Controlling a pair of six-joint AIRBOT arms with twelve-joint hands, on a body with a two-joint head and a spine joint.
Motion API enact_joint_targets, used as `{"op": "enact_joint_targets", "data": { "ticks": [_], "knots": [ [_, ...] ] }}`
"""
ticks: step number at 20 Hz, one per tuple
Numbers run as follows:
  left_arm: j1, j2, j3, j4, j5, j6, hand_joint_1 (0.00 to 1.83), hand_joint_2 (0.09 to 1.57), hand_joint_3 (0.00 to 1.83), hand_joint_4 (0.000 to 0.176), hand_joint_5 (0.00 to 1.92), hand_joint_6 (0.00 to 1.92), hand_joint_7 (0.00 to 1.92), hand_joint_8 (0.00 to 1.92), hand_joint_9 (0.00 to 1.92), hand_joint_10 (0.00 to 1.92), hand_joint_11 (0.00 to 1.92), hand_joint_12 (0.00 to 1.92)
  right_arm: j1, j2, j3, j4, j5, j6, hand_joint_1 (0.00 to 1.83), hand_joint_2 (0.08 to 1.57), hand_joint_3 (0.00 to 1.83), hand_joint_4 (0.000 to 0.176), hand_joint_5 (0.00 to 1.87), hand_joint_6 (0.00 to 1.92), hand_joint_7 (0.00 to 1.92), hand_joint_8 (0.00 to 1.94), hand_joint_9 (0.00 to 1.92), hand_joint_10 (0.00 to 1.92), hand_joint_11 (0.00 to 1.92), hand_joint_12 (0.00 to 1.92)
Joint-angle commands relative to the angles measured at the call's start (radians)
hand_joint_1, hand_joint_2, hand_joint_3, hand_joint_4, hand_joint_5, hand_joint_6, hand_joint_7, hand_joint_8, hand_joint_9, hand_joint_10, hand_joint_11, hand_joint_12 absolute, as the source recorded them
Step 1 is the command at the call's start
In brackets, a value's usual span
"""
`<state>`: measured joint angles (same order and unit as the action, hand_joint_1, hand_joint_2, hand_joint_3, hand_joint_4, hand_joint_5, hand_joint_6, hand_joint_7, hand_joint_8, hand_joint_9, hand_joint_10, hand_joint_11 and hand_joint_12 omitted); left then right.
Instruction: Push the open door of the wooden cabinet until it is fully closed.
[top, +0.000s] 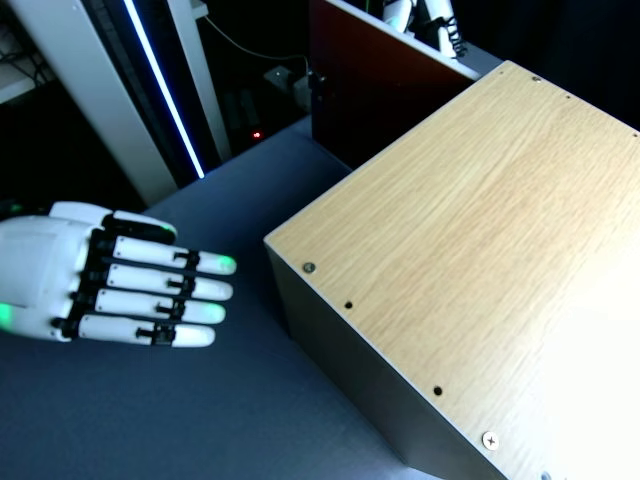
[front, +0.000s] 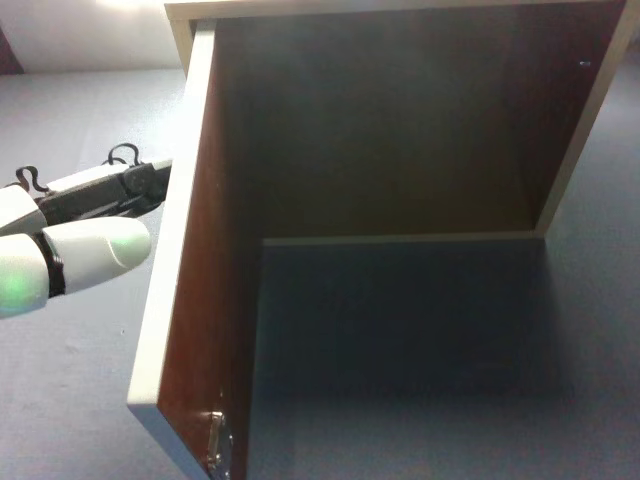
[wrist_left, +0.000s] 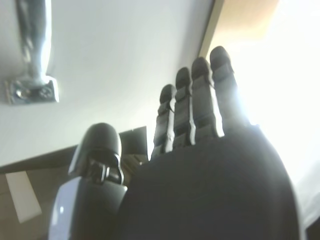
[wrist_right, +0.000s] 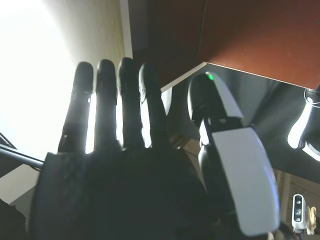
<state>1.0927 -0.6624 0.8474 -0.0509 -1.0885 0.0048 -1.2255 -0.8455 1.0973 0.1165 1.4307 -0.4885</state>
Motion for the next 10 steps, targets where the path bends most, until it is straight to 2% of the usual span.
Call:
{"op": "enact_joint_targets", "data": {
  "ticks": [1,6,10],
  "knots": [
    [-0.011,0.008,0.001,-0.008,-0.102,-0.005,0.0,1.47,0.01,0.021,0.08,0.01,0.15,0.01,0.12,0.01,0.11,0.01,0.004,0.0,0.006,0.026,0.123,0.01,0.46,1.4,0.0,0.0,0.36,0.0,0.35,0.0,0.27,0.0,0.0,0.51],
    [-0.014,0.01,0.0,0.014,-0.079,-0.005,0.0,1.49,0.01,0.006,0.08,0.0,0.12,0.0,0.09,0.0,0.09,0.01,0.004,-0.002,0.007,0.026,0.121,0.01,0.45,1.4,0.0,0.0,0.36,0.0,0.35,0.0,0.29,0.01,0.02,0.51],
    [-0.019,0.01,0.0,0.023,-0.08,-0.005,0.0,1.5,0.01,0.008,0.07,0.01,0.11,0.01,0.09,0.0,0.1,0.0,0.004,-0.003,0.008,0.026,0.121,0.01,0.49,1.4,0.0,0.0,0.37,0.0,0.36,0.0,0.28,0.0,0.02,0.46]
  ]
}}
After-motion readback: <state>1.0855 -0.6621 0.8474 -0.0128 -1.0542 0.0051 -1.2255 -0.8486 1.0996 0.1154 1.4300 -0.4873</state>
